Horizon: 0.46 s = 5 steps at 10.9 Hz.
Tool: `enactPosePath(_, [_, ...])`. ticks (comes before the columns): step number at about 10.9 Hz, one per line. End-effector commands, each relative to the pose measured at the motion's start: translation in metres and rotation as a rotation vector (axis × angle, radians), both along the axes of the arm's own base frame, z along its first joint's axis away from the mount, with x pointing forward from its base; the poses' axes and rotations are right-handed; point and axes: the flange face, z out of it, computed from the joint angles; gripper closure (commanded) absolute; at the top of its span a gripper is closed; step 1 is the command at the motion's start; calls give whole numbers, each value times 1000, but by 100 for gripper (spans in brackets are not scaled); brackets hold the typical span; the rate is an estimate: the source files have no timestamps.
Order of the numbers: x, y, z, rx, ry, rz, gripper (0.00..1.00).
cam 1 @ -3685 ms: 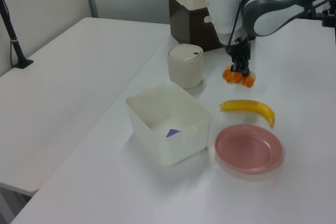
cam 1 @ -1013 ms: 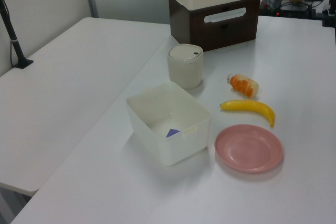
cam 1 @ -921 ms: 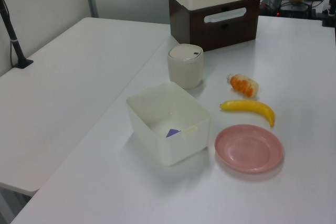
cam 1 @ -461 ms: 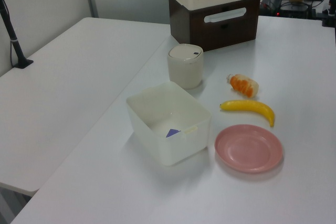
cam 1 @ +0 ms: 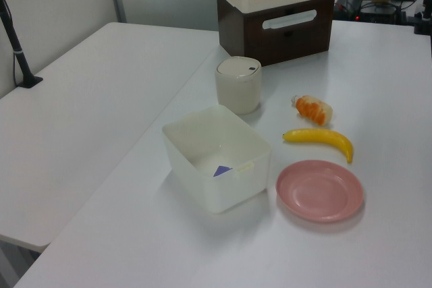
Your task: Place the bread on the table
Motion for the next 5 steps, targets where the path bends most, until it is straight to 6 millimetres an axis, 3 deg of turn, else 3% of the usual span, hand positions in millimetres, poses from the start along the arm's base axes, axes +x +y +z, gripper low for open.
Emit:
enactPosePath(1, [-3,2,-25,10,41,24,0])
enactPosePath(3, [-1,1,-35,4,42,21,0])
enactPosePath(5, [-1,0,-32,3,35,29,0])
